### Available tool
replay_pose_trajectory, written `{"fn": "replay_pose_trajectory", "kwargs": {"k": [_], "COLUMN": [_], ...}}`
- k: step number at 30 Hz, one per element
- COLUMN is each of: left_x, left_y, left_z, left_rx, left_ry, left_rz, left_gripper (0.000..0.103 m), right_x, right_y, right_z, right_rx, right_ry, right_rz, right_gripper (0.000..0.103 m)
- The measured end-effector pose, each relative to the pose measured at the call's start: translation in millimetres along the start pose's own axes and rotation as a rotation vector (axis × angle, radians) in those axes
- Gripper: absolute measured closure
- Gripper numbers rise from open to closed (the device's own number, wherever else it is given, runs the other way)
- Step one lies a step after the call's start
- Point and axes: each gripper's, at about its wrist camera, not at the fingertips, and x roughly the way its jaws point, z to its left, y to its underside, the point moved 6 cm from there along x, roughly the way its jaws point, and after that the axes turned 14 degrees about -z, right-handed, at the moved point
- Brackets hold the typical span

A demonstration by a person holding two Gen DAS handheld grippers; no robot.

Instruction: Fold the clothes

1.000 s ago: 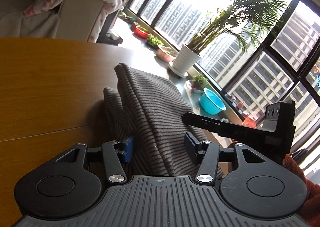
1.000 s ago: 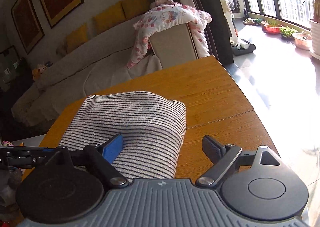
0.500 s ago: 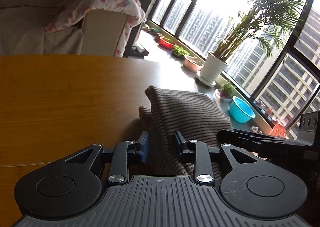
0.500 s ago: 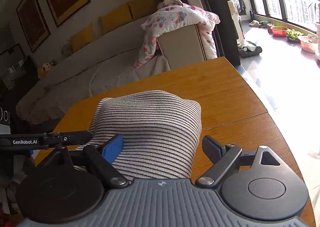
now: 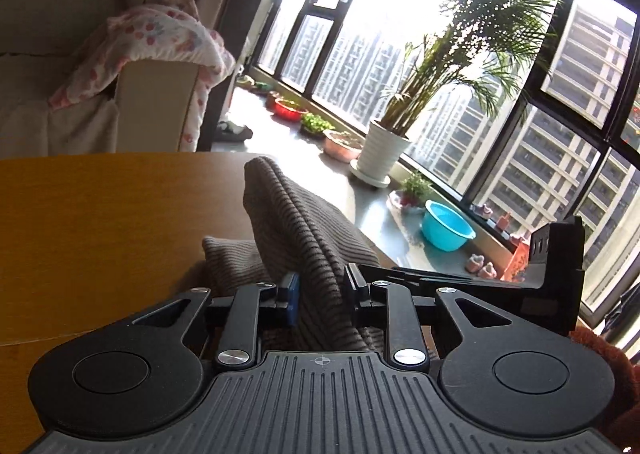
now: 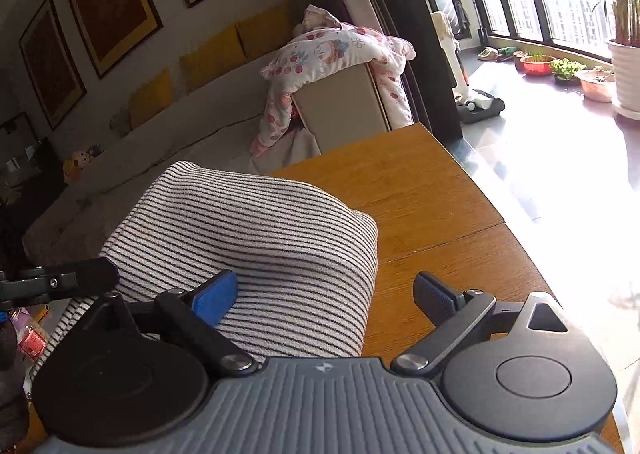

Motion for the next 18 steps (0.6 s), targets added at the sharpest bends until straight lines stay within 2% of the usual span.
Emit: {"fn": "replay_pose_trajectory", "kwargs": {"k": [1, 5, 7, 11, 13, 16, 18], "left_x": [1.5, 16.8, 19.5, 19.2, 19.6, 25.7, 33.5], "left_y": [-1.4, 22.9, 33.0, 24.5, 18.5, 12.0, 9.6], "left_z": [1.4, 30.7, 42.4, 43.9, 43.9, 49.8, 54.3], "left_rx": [0.009, 0.042, 0.031, 0.025, -0.014, -0.085, -0.101], "left_ry": [-0.009, -0.145, -0.171, -0.146, -0.105, -0.065, -0.062], "left_rz": [-0.002, 0.071, 0.082, 0.068, 0.057, 0.052, 0.057], "left_gripper": [0.085, 0.084, 0.082, 0.080, 0.080, 0.061, 0.061], "right_x": [0.2, 2.0, 2.0, 3.9, 5.2, 6.9, 8.5], "right_y": [0.0, 3.4, 4.1, -0.4, -0.7, 5.0, 10.6], "right_z": [0.2, 3.6, 6.8, 11.2, 11.1, 10.3, 9.9], "right_rx": [0.001, -0.011, -0.018, -0.010, 0.019, 0.025, 0.012], "right_ry": [0.002, -0.002, -0.014, -0.042, -0.056, -0.056, -0.052], "right_rz": [0.000, 0.010, 0.011, 0.011, 0.014, 0.021, 0.025], "right_gripper": [0.008, 0.008, 0.008, 0.008, 0.008, 0.008, 0.008]}}
